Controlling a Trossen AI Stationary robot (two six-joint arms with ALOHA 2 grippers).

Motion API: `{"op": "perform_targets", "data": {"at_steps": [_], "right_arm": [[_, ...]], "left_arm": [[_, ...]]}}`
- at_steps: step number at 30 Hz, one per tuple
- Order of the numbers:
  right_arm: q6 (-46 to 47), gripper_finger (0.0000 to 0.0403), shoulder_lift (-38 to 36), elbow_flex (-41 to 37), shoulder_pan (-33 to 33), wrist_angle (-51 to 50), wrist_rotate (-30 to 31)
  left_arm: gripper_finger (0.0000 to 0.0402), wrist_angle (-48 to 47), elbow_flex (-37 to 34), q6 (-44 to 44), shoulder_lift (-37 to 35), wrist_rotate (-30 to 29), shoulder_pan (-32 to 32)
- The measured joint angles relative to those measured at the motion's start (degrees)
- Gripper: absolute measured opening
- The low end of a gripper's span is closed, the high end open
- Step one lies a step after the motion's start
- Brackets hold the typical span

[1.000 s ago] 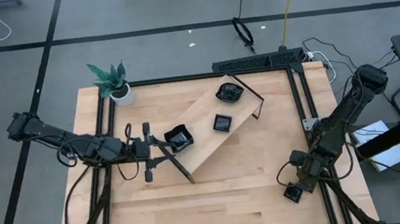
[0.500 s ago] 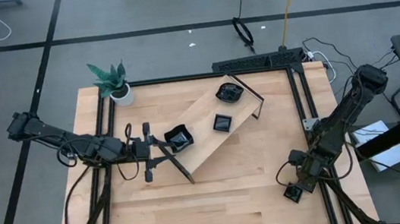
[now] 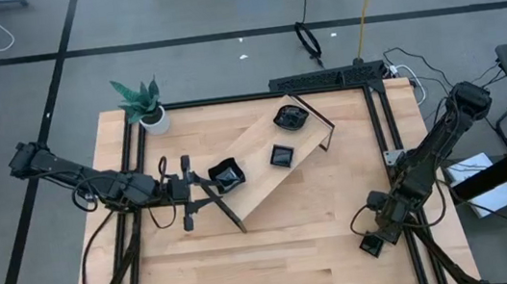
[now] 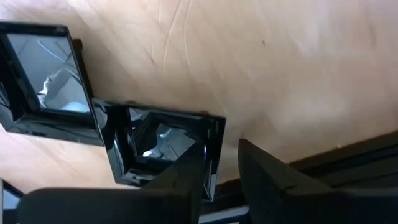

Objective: Pick & Place Mini shaped plates
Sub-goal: Stack the square plate on top of the other square plates on the shelf

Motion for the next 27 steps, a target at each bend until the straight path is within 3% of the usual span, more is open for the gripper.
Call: {"op": "perform_targets", "data": {"at_steps": [9, 17, 27], "right_arm": [[0.1, 0.0007, -0.1, 0.0, 0.0, 0.1, -1.3], [-0.1, 0.0002, -2.1, 0.0, 0.0, 4.1, -1.0], [-7.9, 0.0, -9.8, 0.0, -0.7, 10.5, 13.4]], "left_arm": [[0.0152, 0.0, 0.0, 0.0, 0.0, 0.0, 0.0], [0.0152, 0.0, 0.0, 0.0, 0.0, 0.0, 0.0], [0.0152, 0.0, 0.0, 0.0, 0.0, 0.0, 0.0]]}}
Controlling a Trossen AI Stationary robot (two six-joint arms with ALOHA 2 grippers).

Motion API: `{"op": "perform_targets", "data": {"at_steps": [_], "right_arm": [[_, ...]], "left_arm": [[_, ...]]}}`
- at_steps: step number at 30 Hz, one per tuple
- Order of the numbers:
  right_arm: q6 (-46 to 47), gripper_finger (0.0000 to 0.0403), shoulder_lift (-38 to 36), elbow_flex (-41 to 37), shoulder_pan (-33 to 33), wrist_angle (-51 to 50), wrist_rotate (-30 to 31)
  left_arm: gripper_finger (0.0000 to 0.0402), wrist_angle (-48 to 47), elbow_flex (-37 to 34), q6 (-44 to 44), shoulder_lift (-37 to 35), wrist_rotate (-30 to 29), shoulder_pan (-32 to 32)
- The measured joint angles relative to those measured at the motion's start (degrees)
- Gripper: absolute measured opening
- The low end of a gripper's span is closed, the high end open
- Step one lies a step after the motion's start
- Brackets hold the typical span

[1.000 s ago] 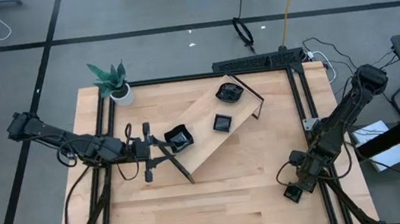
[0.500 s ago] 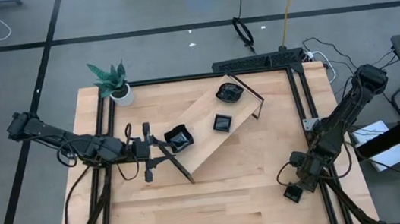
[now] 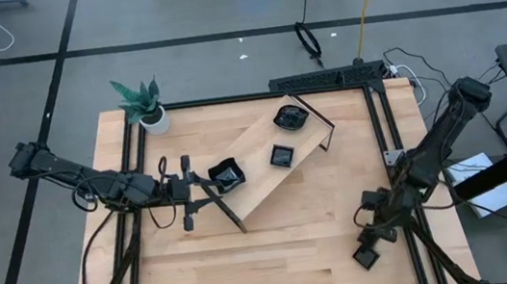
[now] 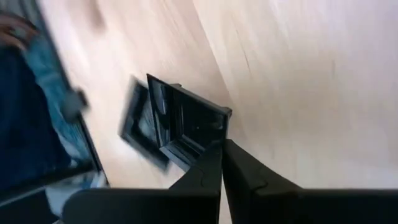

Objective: Pick & Place Mini shaped plates
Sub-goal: Stack the square plate on top of the other square plates on the shelf

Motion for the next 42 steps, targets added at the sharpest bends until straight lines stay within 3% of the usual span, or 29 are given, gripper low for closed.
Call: {"op": "perform_targets", "data": {"at_steps": [8, 12, 16, 22, 28, 36, 42], "right_arm": [[-21.4, 0.0, -2.1, 0.0, -8.2, 11.7, 14.0], [-34.3, 0.0, -2.0, 0.0, -16.2, 23.9, 13.7], [-44.9, 0.0, -2.0, 2.1, -25.7, 30.0, 6.6], [-53.0, 0.0, 0.8, 14.1, -42.0, 16.7, -3.5], [-65.6, 0.0, 12.1, 32.7, -52.5, -2.6, -8.8], [-75.7, 0.0, 28.4, 54.6, -59.7, -16.9, -10.3], [-81.4, 0.0, 35.4, 62.6, -62.3, -24.1, -15.0]], "left_arm": [[0.0152, 0.0, 0.0, 0.0, 0.0, 0.0, 0.0], [0.0152, 0.0, 0.0, 0.0, 0.0, 0.0, 0.0], [0.0152, 0.0, 0.0, 0.0, 0.0, 0.0, 0.0], [0.0152, 0.0, 0.0, 0.0, 0.0, 0.0, 0.0], [0.0152, 0.0, 0.0, 0.0, 0.0, 0.0, 0.0], [0.0152, 0.0, 0.0, 0.0, 0.0, 0.0, 0.0], [0.0152, 0.0, 0.0, 0.0, 0.0, 0.0, 0.0]]}}
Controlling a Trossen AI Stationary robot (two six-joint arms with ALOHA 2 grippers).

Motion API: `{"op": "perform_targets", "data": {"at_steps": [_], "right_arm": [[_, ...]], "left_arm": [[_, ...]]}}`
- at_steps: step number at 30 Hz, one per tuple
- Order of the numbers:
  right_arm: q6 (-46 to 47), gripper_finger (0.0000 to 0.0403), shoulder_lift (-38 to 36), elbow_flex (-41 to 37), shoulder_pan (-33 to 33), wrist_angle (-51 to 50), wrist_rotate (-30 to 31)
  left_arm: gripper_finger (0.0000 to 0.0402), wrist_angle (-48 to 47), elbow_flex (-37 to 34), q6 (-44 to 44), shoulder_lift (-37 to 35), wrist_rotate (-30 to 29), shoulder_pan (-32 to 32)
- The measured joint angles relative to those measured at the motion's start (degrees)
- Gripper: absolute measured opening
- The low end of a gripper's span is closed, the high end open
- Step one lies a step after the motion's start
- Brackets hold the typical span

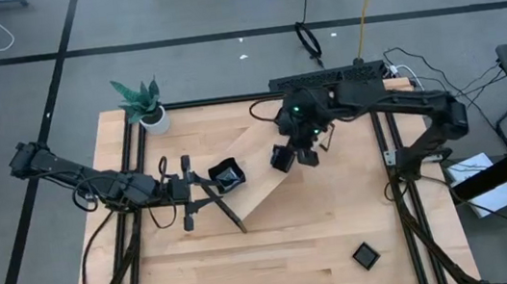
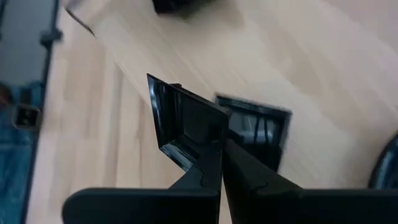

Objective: Pick & Place Mini shaped plates
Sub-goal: Stack the square plate on top of the other square plates on the shelf

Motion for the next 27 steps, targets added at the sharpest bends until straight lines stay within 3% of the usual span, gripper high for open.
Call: {"op": "perform_targets", "data": {"at_steps": [22, 27], "right_arm": [[-3.5, 0.0, 1.9, -1.0, -3.3, -1.3, 0.3], [-3.4, 0.002, 1.9, -1.9, -3.3, -1.1, 0.3]], "left_arm": [[0.0152, 0.0, 0.0, 0.0, 0.0, 0.0, 0.0], [0.0152, 0.0, 0.0, 0.0, 0.0, 0.0, 0.0]]}}
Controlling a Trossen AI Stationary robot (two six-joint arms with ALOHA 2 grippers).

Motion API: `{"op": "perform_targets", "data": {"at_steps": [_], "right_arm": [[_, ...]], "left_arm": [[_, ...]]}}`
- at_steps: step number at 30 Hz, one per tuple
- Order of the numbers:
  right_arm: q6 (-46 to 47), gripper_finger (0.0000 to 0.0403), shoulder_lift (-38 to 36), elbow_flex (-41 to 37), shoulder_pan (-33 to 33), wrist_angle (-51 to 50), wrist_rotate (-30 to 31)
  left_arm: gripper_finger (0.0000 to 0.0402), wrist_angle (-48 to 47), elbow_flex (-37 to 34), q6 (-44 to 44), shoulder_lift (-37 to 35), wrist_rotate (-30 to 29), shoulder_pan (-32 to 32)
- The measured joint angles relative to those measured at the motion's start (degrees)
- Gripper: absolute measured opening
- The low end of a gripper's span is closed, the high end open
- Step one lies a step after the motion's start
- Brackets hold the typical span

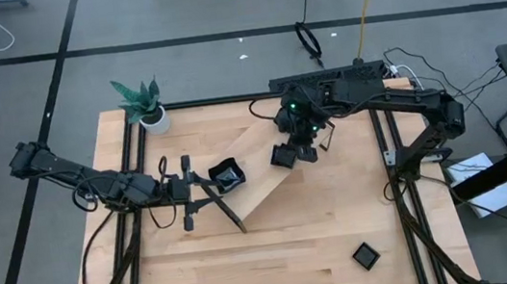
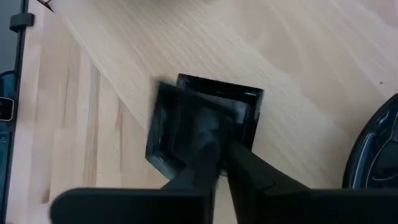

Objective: Pick & Place Mini shaped plates
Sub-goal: Stack the square plate on top of the other square plates on the shelf

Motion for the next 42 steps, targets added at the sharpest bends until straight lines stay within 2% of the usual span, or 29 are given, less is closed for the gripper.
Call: {"op": "perform_targets", "data": {"at_steps": [11, 16, 19, 22, 25, 29, 34, 37, 42], "right_arm": [[-0.3, 0.0105, -0.7, -0.1, 0.2, 3.9, 0.1], [0.7, 0.0115, -2.7, -0.1, 2.0, 2.2, 0.1], [4.0, 0.0113, -5.1, -0.1, 5.6, -2.3, 0.1], [12.1, 0.0106, -7.1, -0.1, 12.2, -5.2, 1.8], [21.2, 0.0094, -8.5, -0.1, 21.9, -6.8, 8.7], [31.3, 0.0083, -8.8, -0.3, 36.3, -8.1, 14.8], [47.1, 0.0087, -8.9, -5.8, 51.8, -8.4, 22.0], [56.6, 0.01, -8.7, -13.5, 57.8, -9.0, 24.5], [76.1, 0.012, -8.7, -24.7, 59.3, -3.9, 19.9]], "left_arm": [[0.0152, 0.0, 0.0, 0.0, 0.0, 0.0, 0.0], [0.0152, 0.0, 0.0, 0.0, 0.0, 0.0, 0.0], [0.0152, 0.0, 0.0, 0.0, 0.0, 0.0, 0.0], [0.0152, 0.0, 0.0, 0.0, 0.0, 0.0, 0.0], [0.0152, 0.0, 0.0, 0.0, 0.0, 0.0, 0.0], [0.0152, 0.0, 0.0, 0.0, 0.0, 0.0, 0.0], [0.0152, 0.0, 0.0, 0.0, 0.0, 0.0, 0.0], [0.0152, 0.0, 0.0, 0.0, 0.0, 0.0, 0.0], [0.0152, 0.0, 0.0, 0.0, 0.0, 0.0, 0.0]]}}
